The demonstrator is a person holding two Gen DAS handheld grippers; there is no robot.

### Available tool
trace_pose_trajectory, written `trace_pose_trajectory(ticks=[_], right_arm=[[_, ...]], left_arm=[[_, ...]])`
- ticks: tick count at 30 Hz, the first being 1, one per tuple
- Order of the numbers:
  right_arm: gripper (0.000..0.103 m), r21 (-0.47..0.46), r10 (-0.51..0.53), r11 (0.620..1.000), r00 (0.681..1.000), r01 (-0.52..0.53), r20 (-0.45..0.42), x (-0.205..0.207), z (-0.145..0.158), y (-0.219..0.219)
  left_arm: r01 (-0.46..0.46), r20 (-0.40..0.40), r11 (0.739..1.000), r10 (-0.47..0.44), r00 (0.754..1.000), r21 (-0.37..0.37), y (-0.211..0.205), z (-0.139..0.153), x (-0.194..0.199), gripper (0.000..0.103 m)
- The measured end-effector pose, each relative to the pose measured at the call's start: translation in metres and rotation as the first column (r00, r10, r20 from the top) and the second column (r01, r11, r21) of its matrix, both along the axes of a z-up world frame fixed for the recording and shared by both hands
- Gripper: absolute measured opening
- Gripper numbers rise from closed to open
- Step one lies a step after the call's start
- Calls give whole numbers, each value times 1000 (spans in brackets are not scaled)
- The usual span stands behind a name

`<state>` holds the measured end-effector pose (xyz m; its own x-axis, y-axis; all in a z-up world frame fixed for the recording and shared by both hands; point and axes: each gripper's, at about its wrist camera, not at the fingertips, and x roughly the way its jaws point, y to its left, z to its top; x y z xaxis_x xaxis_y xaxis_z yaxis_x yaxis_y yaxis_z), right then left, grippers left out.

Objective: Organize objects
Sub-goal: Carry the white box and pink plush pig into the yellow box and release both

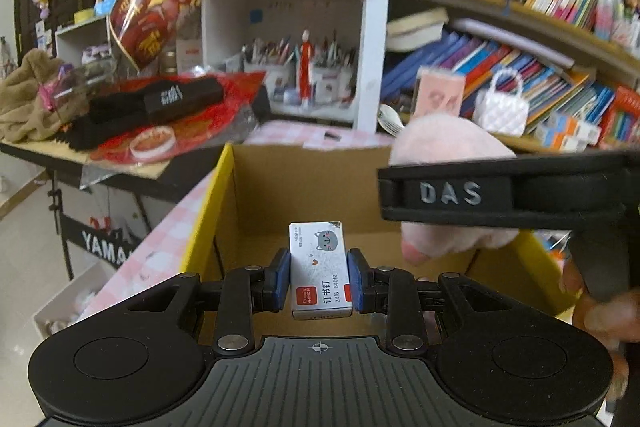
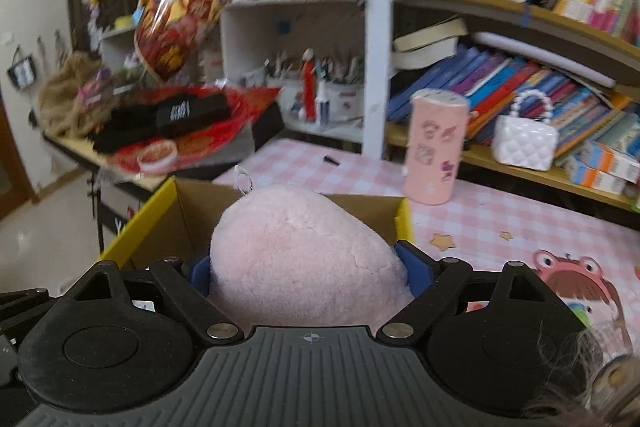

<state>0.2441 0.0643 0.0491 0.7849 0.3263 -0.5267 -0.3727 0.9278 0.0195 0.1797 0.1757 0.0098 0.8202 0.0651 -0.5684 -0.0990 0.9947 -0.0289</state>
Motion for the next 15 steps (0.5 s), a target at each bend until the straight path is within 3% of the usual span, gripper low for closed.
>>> trace_pose_trajectory(ticks=[8, 15], right_arm=[[88, -87, 82, 992, 984, -96, -156, 43, -25, 23], [89, -111, 99, 986, 972, -125, -213, 49, -29, 29]], left_arm=[[-24, -74, 999, 26, 997, 26, 1, -17, 21, 29], [-45, -109, 999, 46, 993, 13, 2, -24, 29, 30]])
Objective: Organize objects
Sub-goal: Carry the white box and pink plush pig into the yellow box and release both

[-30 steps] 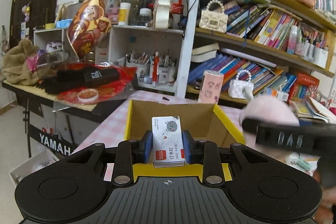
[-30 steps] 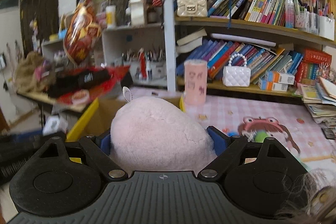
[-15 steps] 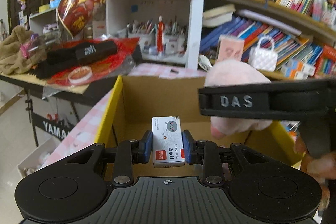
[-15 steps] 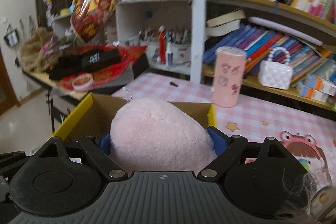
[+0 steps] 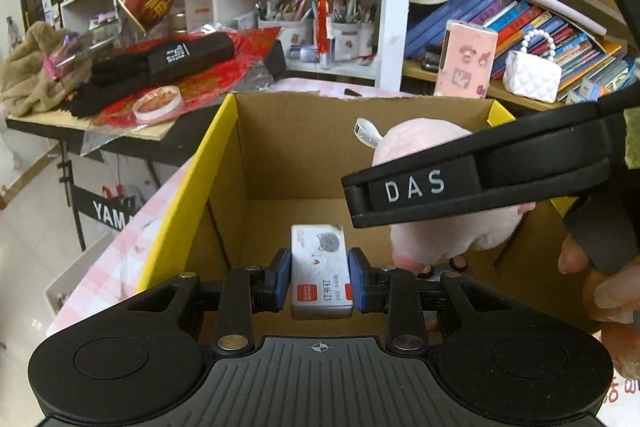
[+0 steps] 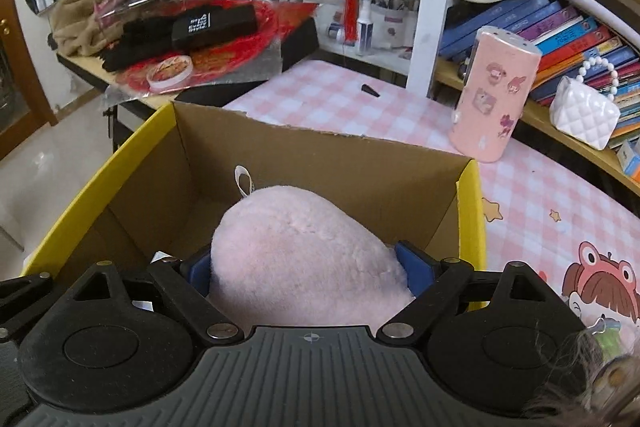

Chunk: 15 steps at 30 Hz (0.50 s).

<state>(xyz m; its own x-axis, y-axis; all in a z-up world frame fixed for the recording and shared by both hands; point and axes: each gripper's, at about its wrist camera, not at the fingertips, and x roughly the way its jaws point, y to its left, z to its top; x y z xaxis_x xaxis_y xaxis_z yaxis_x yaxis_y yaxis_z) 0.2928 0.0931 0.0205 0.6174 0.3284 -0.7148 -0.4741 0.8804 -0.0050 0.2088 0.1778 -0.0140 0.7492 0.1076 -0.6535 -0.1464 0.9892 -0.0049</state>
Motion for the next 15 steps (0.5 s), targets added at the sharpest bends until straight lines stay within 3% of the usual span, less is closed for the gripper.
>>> trace_pose_trajectory(ticks=[2, 4, 7, 9, 11, 15], right_arm=[[93, -5, -4, 1000, 1000, 4, 5, 0, 1, 1], [94, -6, -6, 1000, 1000, 6, 18, -2, 1, 1], [98, 32, -23, 999, 998, 21, 64, -8, 5, -4], [99, 55, -45, 998, 994, 40, 101, -14, 8, -8], [99, 77, -70, 995, 989, 61, 127, -20, 11, -14], [99, 157, -141, 981, 977, 115, 163, -38, 24, -30]], left_arm=[[9, 6, 1000, -9, 1000, 3, 0, 1, 0, 34], [15, 18, 1000, -15, 1000, 9, -2, 4, -2, 50], [23, 52, 1000, -23, 998, 11, -4, 11, -8, 58], [25, 79, 999, -27, 997, 32, -8, 17, -15, 69], [35, 112, 998, -40, 993, 45, -9, 25, -23, 71], [32, 167, 998, -42, 985, 62, -9, 41, -39, 85]])
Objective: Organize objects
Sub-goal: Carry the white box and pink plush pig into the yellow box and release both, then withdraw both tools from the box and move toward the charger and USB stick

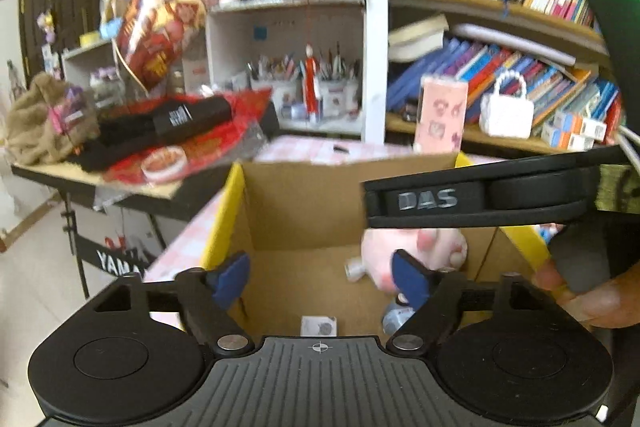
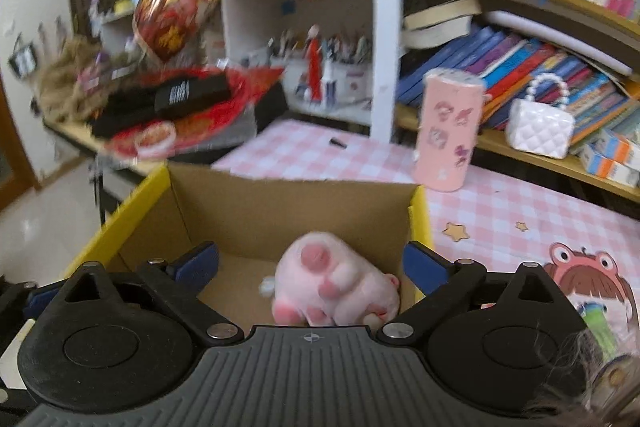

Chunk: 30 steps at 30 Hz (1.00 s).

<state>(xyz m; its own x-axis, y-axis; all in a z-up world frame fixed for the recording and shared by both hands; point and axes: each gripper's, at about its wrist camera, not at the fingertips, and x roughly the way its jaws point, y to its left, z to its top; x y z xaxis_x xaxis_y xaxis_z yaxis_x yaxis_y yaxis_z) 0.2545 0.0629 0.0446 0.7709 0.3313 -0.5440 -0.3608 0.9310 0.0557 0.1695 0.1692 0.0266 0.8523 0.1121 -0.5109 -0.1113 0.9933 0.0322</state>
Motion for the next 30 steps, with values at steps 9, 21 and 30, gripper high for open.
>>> trace_pose_trajectory(ticks=[9, 21, 30], right_arm=[[99, 94, -122, 989, 985, 110, 121, -61, 29, -37], [99, 31, -236, 972, 967, 234, 94, -147, 4, -65], [99, -51, -238, 970, 971, 239, 33, -220, -30, -67]], left_arm=[[-31, 96, 1000, 31, 995, -3, 13, 21, -49, 89], [-46, 34, 998, 47, 998, -33, 21, 4, -114, 89], [-14, -17, 997, 13, 1000, -71, 7, -12, -163, 89]])
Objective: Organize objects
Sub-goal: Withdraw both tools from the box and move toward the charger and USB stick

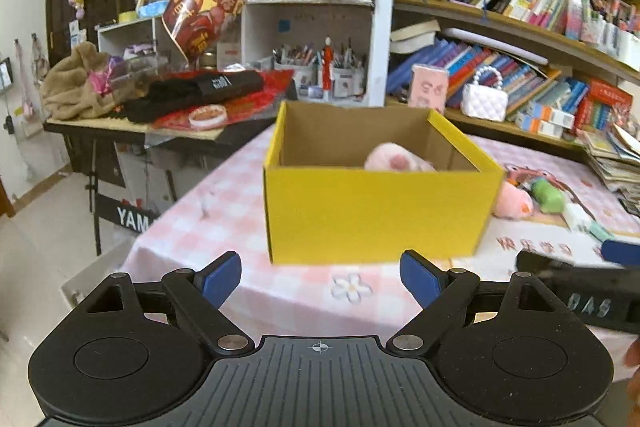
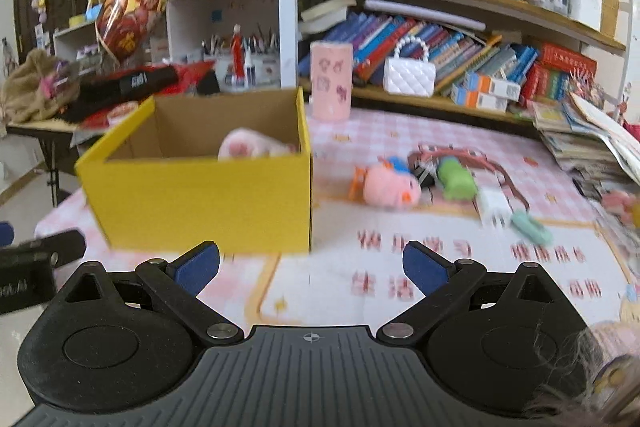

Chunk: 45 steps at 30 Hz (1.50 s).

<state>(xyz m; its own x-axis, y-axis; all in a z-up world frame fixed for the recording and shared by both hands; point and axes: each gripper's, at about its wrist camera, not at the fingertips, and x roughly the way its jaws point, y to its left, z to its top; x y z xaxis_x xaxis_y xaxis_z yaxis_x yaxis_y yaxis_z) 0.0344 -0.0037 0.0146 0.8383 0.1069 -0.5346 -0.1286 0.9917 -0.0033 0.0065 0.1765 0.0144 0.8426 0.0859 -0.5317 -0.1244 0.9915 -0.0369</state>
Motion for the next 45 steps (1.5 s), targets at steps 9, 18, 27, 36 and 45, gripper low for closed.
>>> trace_pose_trajectory(ticks=[9, 18, 27, 36, 45], right_arm=[[99, -30, -47, 998, 998, 46, -33, -48, -19, -7], [99, -23, -180, 984, 983, 179, -30, -75, -20, -37], [99, 18, -347, 937, 937, 348, -32, -90, -17, -87], [99, 14, -413, 910, 908, 415, -64, -85, -20, -132], [99, -1, -414, 910, 905, 416, -104, -49, -21, -175]], left_arm=[[76, -25, 997, -77, 997, -18, -19, -10, -29, 89], [194, -26, 980, -195, 980, -41, -48, -12, -26, 89], [336, -19, 942, -336, 942, -12, -95, -11, -17, 89], [404, -41, 914, -405, 913, -25, -141, -15, 0, 90], [409, -61, 912, -409, 910, -24, -185, -18, 35, 90]])
